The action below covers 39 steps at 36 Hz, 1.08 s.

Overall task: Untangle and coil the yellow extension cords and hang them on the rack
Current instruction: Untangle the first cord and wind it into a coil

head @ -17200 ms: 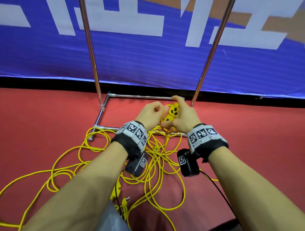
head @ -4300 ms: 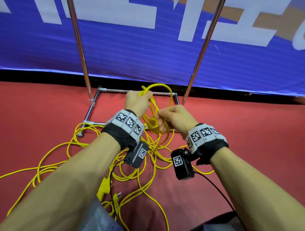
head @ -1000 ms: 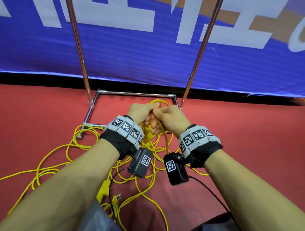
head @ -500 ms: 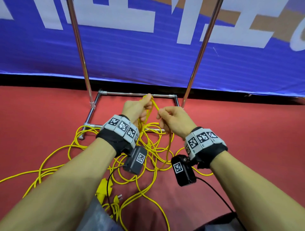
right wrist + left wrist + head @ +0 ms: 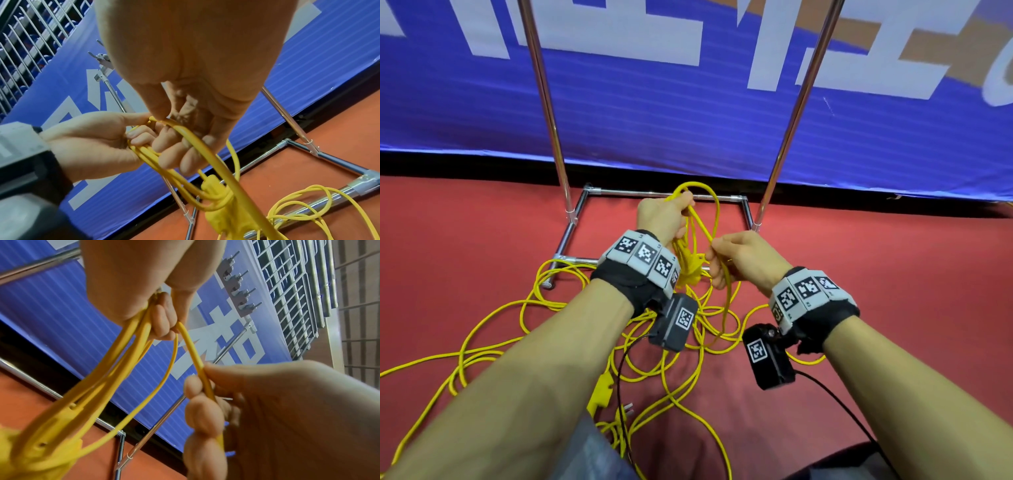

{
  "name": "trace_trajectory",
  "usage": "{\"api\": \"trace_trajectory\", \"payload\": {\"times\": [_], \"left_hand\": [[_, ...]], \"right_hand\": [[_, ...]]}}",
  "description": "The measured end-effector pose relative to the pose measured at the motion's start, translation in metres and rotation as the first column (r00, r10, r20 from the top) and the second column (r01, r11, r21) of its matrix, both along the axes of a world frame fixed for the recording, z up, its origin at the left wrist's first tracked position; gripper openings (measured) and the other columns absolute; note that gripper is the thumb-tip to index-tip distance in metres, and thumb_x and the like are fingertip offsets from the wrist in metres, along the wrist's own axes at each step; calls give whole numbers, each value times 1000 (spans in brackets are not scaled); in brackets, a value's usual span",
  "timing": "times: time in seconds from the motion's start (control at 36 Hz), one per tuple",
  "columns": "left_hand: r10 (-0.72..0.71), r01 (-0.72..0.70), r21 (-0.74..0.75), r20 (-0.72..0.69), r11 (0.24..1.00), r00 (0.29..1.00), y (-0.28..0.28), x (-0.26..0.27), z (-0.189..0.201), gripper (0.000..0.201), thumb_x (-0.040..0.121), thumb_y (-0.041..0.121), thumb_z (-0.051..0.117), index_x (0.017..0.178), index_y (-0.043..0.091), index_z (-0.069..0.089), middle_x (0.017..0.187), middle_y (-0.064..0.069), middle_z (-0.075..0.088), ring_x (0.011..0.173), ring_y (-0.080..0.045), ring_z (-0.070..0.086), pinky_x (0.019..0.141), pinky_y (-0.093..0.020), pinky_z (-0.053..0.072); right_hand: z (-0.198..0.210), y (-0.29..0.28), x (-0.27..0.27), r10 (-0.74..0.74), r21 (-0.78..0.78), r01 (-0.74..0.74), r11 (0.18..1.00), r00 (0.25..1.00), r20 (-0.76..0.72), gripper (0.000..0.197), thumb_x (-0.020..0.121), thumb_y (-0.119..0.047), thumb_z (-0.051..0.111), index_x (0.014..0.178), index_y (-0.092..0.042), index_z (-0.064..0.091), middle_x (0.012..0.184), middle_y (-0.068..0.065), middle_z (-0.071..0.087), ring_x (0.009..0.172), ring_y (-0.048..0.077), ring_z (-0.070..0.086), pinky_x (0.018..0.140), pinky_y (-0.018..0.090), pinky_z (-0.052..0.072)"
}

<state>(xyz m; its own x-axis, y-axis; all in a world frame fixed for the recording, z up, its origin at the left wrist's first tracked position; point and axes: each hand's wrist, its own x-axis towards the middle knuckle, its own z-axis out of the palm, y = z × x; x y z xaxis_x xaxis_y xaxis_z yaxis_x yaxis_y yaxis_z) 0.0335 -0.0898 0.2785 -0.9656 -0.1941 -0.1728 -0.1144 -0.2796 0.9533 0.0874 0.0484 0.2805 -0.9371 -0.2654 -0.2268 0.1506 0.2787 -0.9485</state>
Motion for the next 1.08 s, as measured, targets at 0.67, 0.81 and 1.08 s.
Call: {"api": "trace_trajectory", "payload": {"times": [0.67, 0.81, 1.08], "left_hand": [[-42, 42, -3, -25, 999, 999, 5, 4, 1, 30, 87, 2, 66, 61, 8, 51, 50, -1, 36, 29, -6, 28, 34, -14, 23], [-76, 79, 37, -73, 996, 994, -2, 0, 4, 32, 89, -2, 62, 63, 8, 45, 60, -1, 32, 31, -5, 24, 35, -18, 18], [-140, 146, 107, -59, 984, 988, -3, 8, 3, 28, 92, 8, 62, 66, 2, 58, 55, -4, 48, 31, -4, 28, 32, -16, 19]], "right_hand": [[0, -5, -1, -31, -34, 30, 999, 999, -26, 34, 102, -19, 42, 76, -6, 59, 58, 8, 59, 48, 19, 55, 61, 33, 47], [4, 8, 8, 12, -55, -10, 998, 1000, 29, 26, 100, -6, 39, 83, -4, 59, 65, 10, 61, 52, 17, 60, 54, 24, 51], [-1, -9, -5, -94, 110, 128, 986, 957, -273, 26, 94, -13, 50, 74, -5, 65, 66, 19, 66, 48, 21, 56, 55, 34, 45]]}}
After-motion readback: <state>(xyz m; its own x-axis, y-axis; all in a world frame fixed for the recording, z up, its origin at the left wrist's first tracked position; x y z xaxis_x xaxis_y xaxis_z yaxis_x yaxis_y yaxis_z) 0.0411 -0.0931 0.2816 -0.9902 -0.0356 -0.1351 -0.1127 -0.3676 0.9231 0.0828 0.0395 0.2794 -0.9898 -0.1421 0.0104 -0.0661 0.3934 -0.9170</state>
